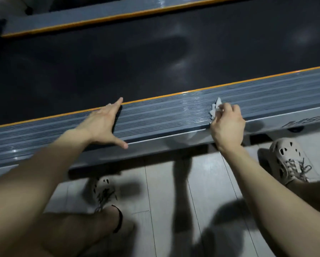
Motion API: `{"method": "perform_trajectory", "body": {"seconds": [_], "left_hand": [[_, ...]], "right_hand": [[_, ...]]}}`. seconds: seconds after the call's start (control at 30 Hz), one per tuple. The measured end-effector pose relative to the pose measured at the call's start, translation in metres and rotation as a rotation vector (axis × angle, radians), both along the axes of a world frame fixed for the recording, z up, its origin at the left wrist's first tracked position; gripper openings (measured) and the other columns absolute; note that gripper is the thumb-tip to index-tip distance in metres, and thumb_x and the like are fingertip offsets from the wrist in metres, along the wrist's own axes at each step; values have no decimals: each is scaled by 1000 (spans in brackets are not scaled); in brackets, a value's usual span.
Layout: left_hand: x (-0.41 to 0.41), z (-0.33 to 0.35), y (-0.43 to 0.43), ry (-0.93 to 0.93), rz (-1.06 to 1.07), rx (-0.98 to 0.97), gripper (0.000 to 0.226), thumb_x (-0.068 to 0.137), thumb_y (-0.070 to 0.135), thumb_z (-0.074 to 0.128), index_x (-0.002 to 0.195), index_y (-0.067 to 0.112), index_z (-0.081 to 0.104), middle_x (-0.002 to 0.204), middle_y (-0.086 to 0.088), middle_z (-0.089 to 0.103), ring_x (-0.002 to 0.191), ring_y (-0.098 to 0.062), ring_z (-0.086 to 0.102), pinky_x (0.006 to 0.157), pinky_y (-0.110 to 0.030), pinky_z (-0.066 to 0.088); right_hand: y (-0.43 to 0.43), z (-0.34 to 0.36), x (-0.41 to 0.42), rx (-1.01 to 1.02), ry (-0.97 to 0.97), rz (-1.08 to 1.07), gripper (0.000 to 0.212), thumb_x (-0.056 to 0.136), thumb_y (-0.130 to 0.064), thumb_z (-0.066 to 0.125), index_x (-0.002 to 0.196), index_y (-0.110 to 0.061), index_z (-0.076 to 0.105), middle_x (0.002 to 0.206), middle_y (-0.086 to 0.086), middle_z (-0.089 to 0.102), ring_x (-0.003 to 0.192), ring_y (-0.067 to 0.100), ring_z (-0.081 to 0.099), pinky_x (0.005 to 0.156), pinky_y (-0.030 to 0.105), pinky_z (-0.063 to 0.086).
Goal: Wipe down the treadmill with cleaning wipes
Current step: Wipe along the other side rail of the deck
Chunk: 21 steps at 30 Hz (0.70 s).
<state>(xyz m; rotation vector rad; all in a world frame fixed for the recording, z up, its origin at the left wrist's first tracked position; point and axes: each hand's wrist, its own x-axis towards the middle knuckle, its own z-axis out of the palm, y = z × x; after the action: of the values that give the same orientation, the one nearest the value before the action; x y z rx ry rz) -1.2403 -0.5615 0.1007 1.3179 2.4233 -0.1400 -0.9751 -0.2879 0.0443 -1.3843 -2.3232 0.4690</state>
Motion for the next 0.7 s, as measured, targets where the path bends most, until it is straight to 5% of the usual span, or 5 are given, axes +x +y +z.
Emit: {"method": "perform_trajectory", "body": {"seconds": [0.07,0.3,0.4,0.6,0.7], "left_hand": [[-1,4,-28,32,-3,-36,171,46,89,87,170,29,-13,179,-7,19,163,-27,24,130,-51,30],[-17,14,-89,136,158,-162,124,73,68,90,170,33,22,179,4,20,158,-27,36,122,-50,42],[-17,16,-89,151,163,-132,122,68,64,94,168,36,30,177,10,24,156,-25,39,117,-46,46],[-16,17,-98,178,168,-38,120,69,66,91,168,42,29,176,17,23,159,-18,34,117,-45,43],[-14,17,-100,186,166,7,117,69,71,89,167,45,30,175,19,23,158,-15,35,113,-45,45]], "right_hand": [[-43,5,-28,-6,-58,29,21,99,-13,57,118,-5,62,118,20,59,96,46,64,82,47,48],[-237,19,-162,-112,-126,831,26,100,-10,63,126,-9,62,118,12,56,101,35,63,79,44,48],[-187,8,-128,-69,-63,740,25,97,-12,67,121,-13,66,112,11,58,95,37,64,78,45,49],[-52,16,-35,-63,-17,48,23,105,-19,54,118,-4,66,117,23,62,102,45,61,87,46,46],[-113,8,-87,-79,-22,118,19,103,-9,53,117,-3,64,116,19,64,104,41,63,91,41,43]]}}
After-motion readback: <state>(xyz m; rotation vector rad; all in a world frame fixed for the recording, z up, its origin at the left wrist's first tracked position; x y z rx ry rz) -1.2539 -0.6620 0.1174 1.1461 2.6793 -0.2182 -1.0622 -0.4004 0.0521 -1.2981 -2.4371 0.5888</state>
